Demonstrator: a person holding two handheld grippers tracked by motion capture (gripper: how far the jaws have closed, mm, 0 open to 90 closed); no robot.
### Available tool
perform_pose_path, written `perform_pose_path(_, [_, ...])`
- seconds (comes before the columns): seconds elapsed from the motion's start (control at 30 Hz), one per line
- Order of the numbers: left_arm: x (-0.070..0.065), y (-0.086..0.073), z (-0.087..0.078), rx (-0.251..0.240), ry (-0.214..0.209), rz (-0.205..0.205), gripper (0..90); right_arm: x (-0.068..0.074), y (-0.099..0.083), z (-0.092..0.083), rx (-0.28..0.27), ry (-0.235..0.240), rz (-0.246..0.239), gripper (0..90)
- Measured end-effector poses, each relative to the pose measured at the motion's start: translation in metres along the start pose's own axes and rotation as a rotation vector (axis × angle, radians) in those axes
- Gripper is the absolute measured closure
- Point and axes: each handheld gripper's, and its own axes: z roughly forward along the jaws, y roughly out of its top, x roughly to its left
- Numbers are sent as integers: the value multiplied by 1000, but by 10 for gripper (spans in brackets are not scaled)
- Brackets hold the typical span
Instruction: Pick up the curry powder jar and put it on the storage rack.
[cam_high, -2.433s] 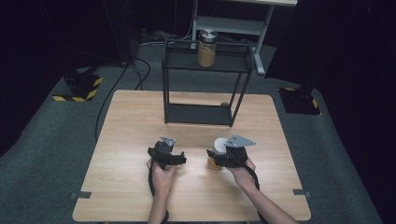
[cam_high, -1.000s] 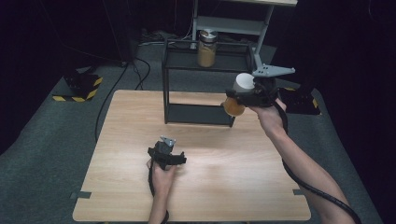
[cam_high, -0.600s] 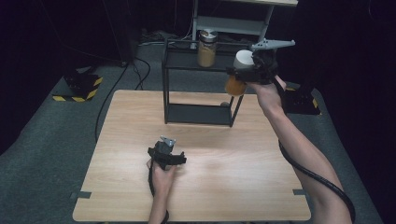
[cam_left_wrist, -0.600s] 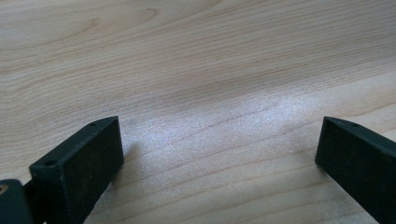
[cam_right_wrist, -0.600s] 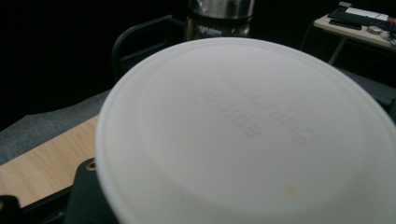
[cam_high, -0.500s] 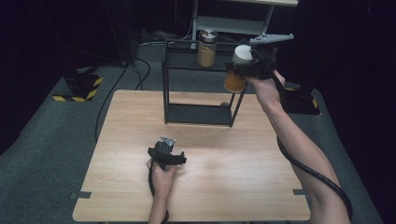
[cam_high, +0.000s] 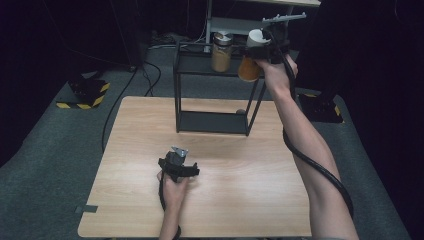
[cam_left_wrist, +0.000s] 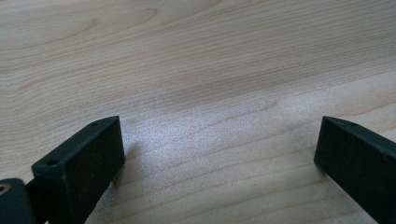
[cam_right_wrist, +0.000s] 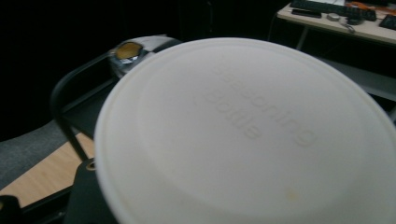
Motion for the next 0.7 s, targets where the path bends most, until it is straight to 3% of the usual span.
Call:
perform_pose_path(0.1, [0, 0, 0, 0, 1, 0, 16, 1, 5, 8, 14, -54, 17, 355])
perform_pose_path(0.23, [0, 0, 0, 0, 0, 0, 16, -1, 9, 18, 26, -80, 28, 355])
perform_pose_path(0.7, [1, 0, 0, 0, -4, -1, 18, -5, 22, 41, 46, -109, 42, 355])
